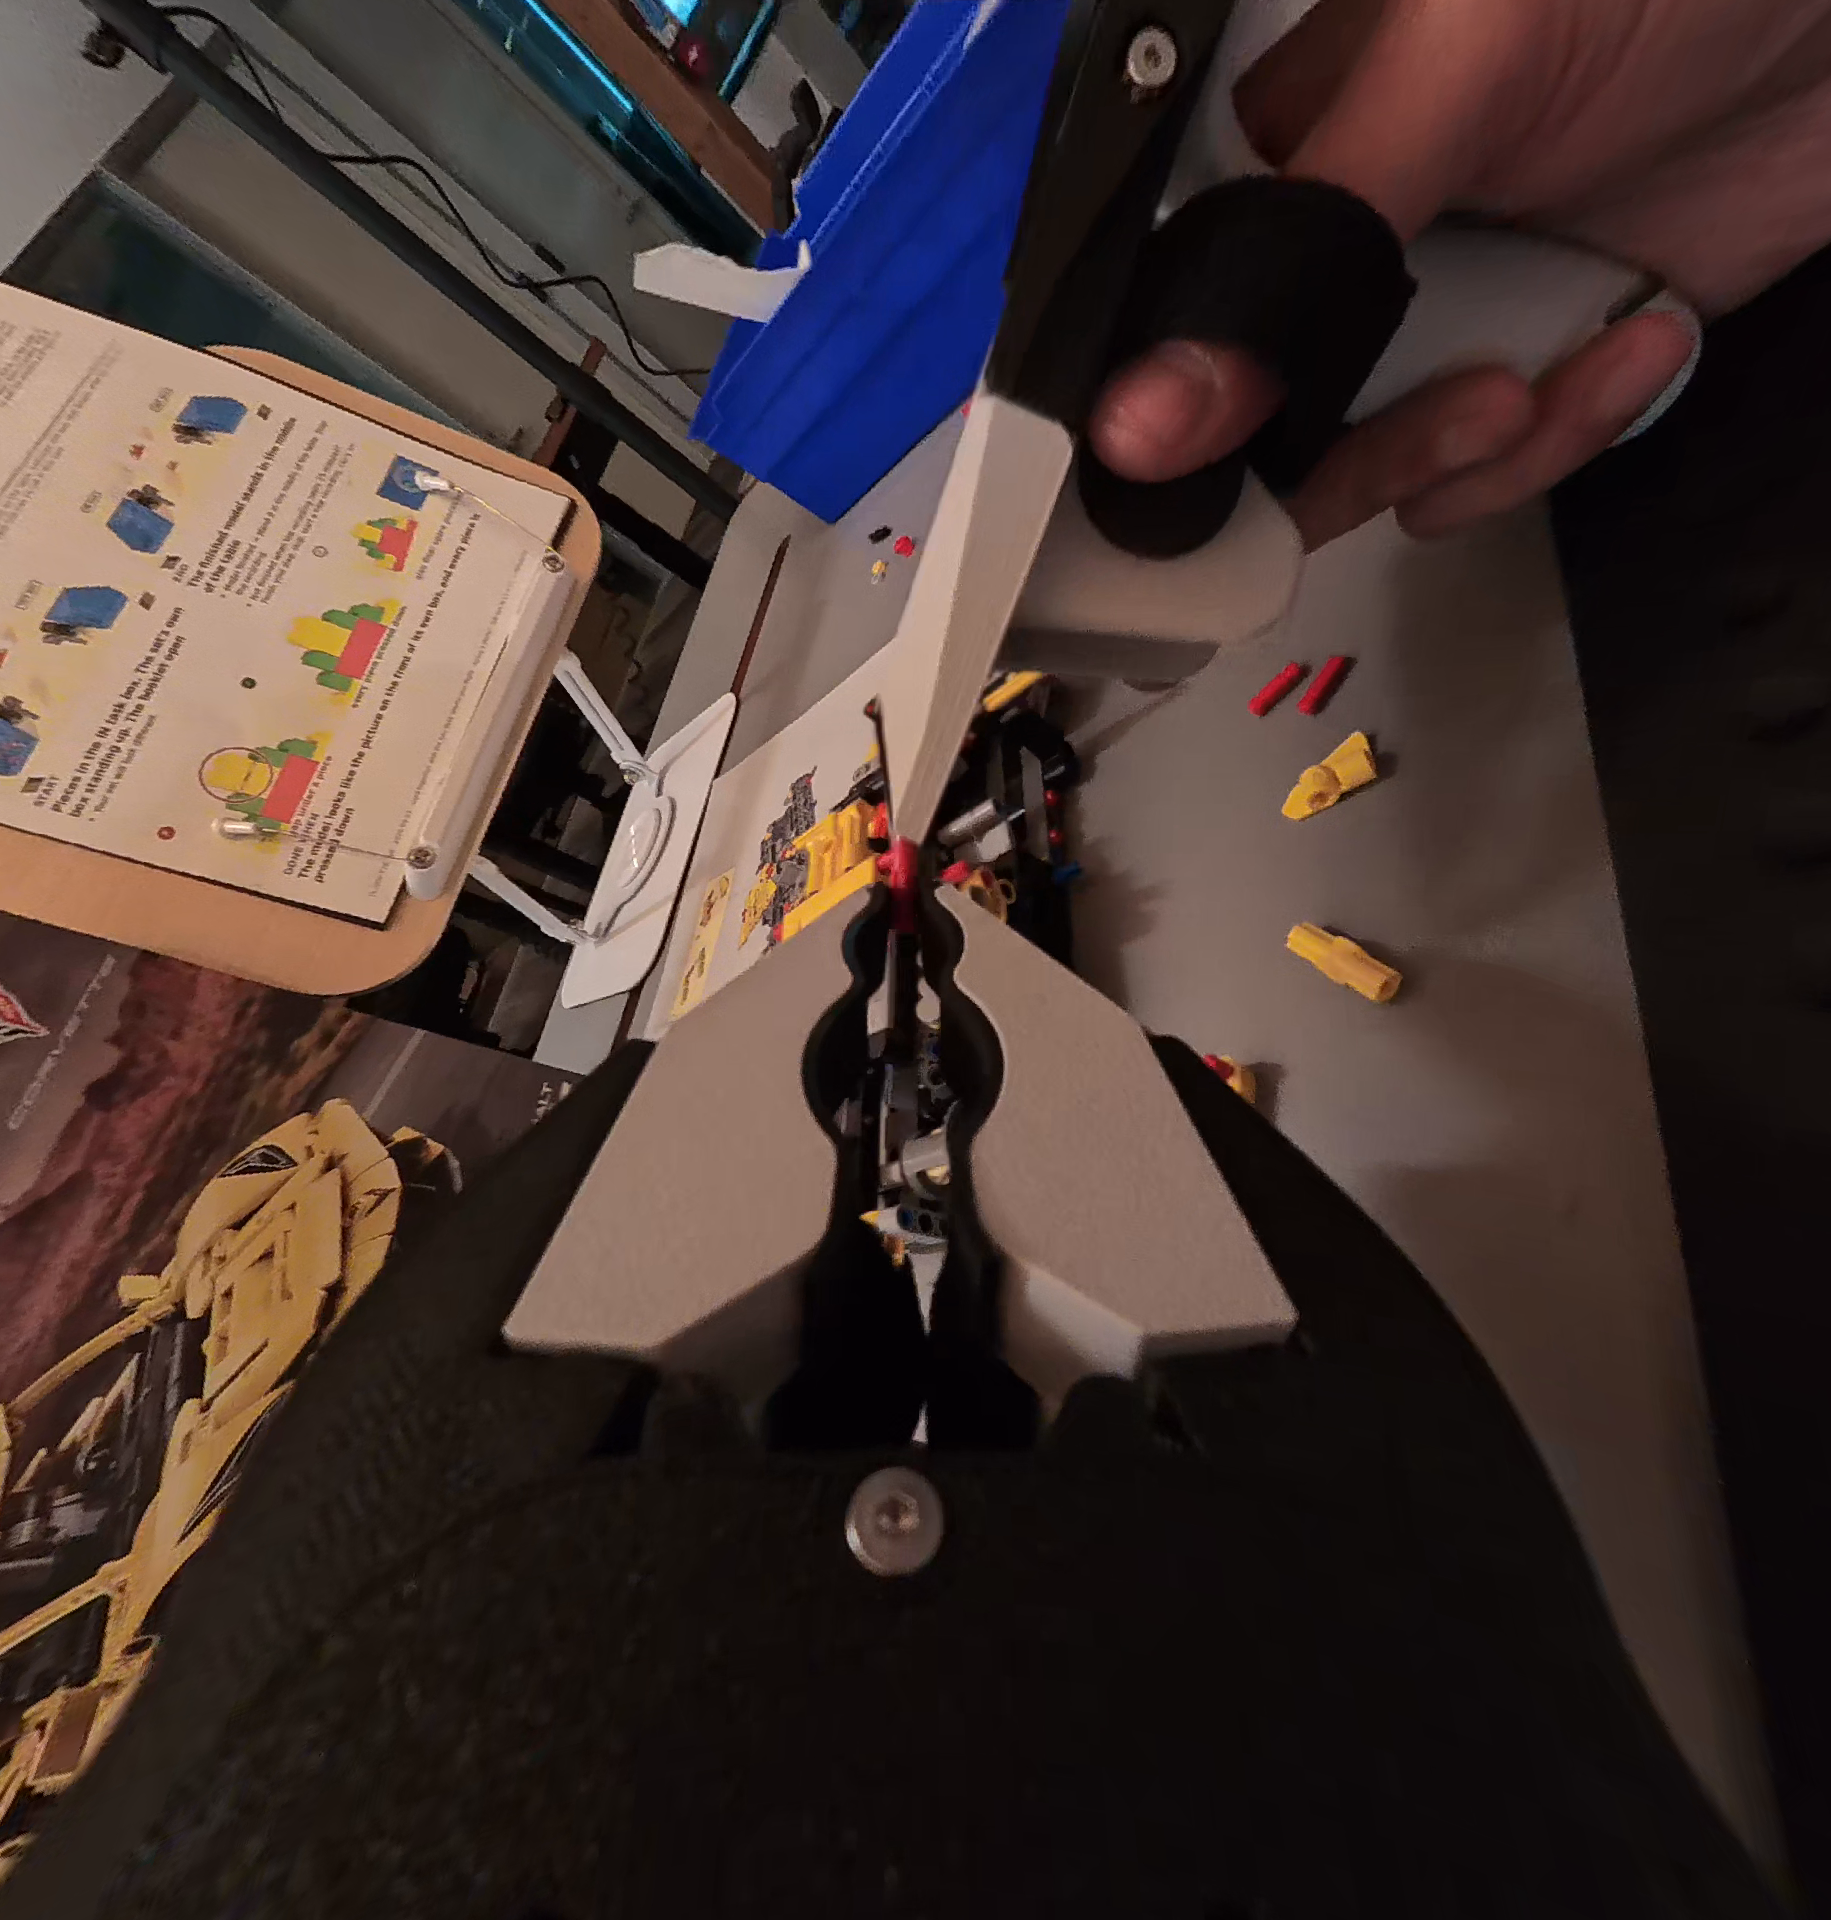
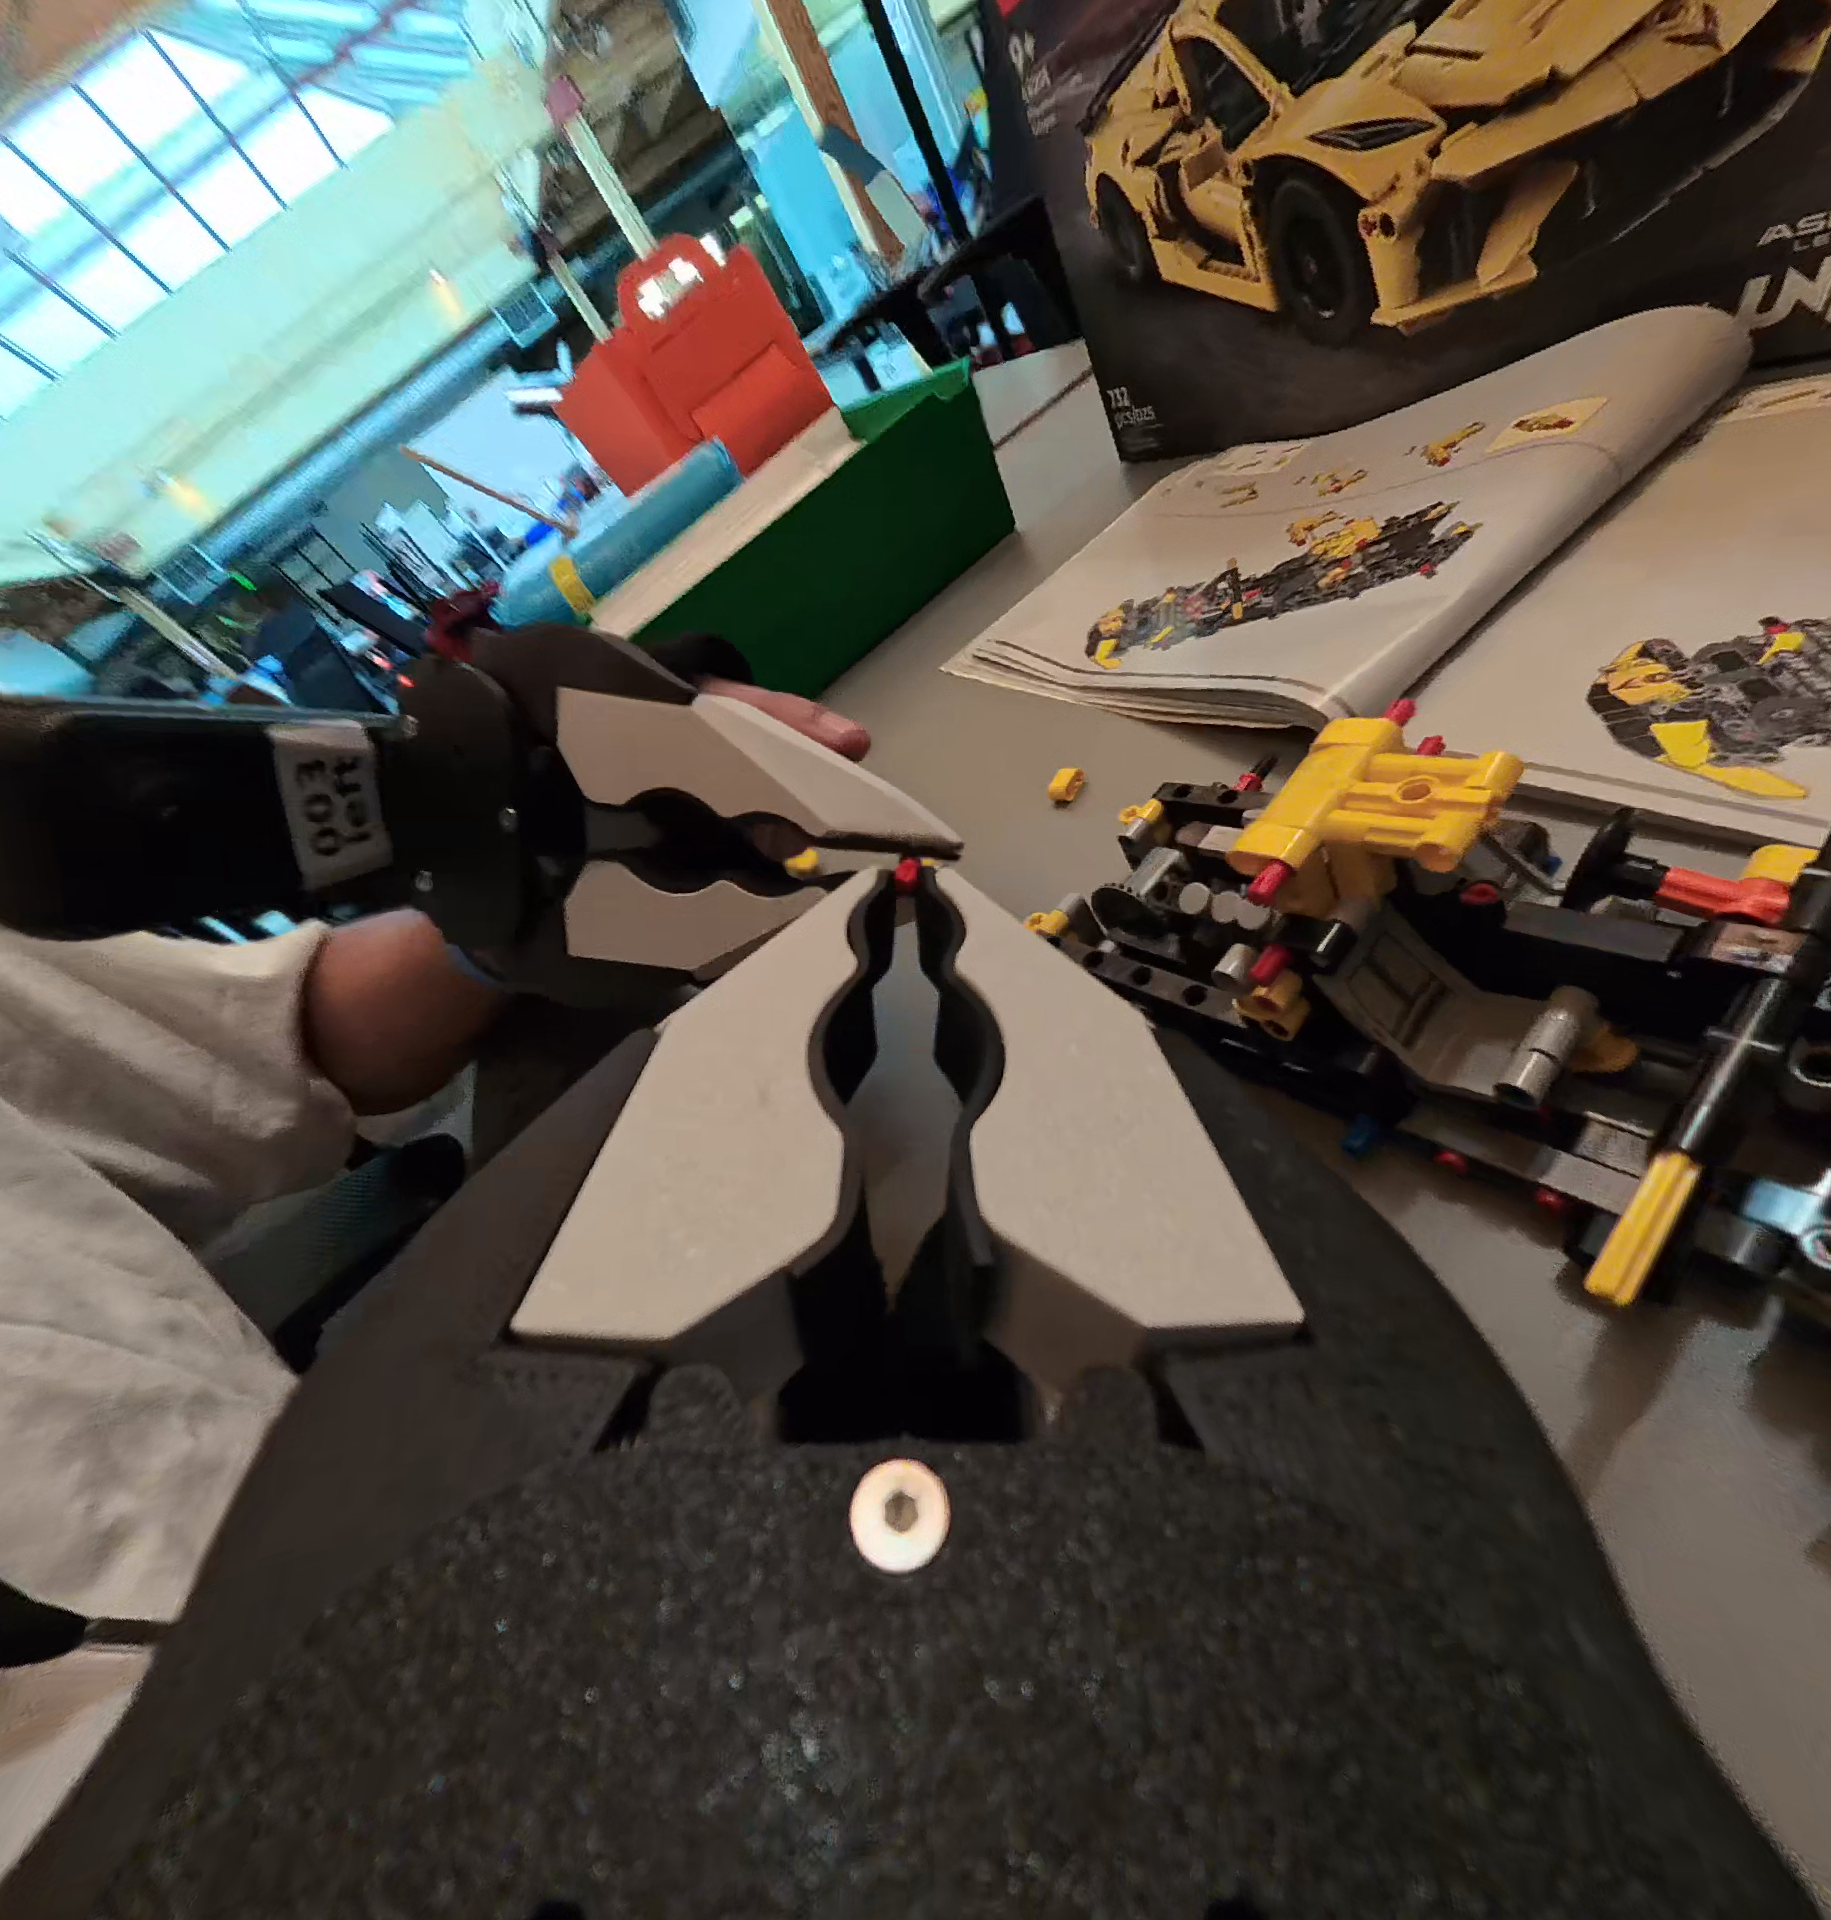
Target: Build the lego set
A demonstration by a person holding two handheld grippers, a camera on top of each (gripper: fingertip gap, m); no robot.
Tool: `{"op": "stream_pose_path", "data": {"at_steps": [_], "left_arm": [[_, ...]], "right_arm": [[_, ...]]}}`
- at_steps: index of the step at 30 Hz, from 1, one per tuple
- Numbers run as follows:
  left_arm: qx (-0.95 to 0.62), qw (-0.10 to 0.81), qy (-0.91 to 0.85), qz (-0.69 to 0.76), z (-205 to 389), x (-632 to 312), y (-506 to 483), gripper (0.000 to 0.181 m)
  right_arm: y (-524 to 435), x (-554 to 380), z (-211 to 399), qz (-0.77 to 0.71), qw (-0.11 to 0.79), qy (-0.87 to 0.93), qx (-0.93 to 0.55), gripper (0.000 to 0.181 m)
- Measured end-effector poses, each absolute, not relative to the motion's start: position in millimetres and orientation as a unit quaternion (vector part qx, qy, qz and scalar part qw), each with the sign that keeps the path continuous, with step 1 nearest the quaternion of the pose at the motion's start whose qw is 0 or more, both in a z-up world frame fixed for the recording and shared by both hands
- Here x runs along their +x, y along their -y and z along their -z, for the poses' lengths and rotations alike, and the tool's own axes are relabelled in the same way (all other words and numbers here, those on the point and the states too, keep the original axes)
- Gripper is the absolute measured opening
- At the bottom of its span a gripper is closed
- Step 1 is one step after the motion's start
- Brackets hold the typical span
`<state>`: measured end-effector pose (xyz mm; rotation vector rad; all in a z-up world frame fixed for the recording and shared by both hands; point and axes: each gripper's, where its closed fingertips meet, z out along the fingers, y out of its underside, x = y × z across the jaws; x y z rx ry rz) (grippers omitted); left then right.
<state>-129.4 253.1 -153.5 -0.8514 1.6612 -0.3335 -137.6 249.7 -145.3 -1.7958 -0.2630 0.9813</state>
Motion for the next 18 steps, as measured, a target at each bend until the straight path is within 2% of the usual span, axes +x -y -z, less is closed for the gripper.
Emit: {"op": "stream_pose_path", "data": {"at_steps": [4,18], "left_arm": [[-0.346,0.595,-0.712,0.139,149.1,-130.5,-250.4,0.004],[-0.326,0.606,-0.72,0.094,150.6,-130.7,-252.7,0.004]], "right_arm": [[-247.4,-134.0,141.8,-0.461,0.497,0.091,-0.729,0.003],[-249.5,-134.6,142.9,-0.479,0.488,0.078,-0.725,0.006]]}}
